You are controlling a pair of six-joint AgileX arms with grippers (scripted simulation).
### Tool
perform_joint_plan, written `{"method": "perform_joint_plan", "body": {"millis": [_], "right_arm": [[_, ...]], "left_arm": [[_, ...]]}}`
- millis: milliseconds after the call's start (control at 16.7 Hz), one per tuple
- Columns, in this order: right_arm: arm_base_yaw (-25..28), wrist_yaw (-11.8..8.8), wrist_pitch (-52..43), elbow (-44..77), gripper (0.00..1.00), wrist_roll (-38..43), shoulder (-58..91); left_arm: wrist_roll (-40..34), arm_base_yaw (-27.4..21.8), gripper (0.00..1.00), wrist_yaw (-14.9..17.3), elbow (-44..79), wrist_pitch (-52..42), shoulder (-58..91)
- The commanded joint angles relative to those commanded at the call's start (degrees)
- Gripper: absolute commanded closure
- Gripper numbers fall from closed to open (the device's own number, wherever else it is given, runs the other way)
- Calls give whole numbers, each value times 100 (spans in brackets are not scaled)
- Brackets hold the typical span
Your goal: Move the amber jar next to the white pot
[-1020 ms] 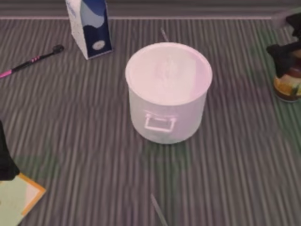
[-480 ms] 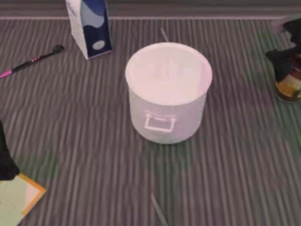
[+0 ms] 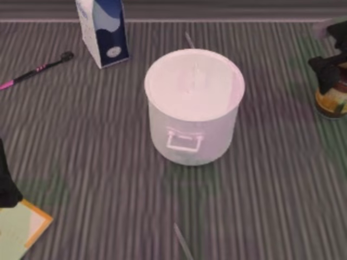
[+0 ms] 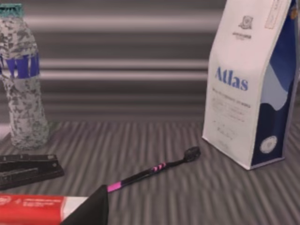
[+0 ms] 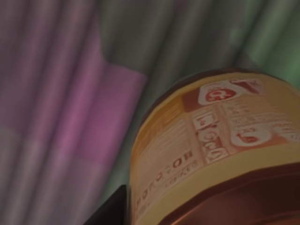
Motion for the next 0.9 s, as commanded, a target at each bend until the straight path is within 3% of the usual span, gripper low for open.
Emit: {"method": "perform_joint_plan", "body": {"millis": [180,240,900], "right_arm": [[0,0,0,0,98,0,0],[0,0,0,0,100,0,0],[3,-4,-53,-177,100,16,-155]], "left_arm": [[0,0,0,0,0,0,0],[0,0,0,0,0,0,0],[0,0,0,0,0,0,0]]}}
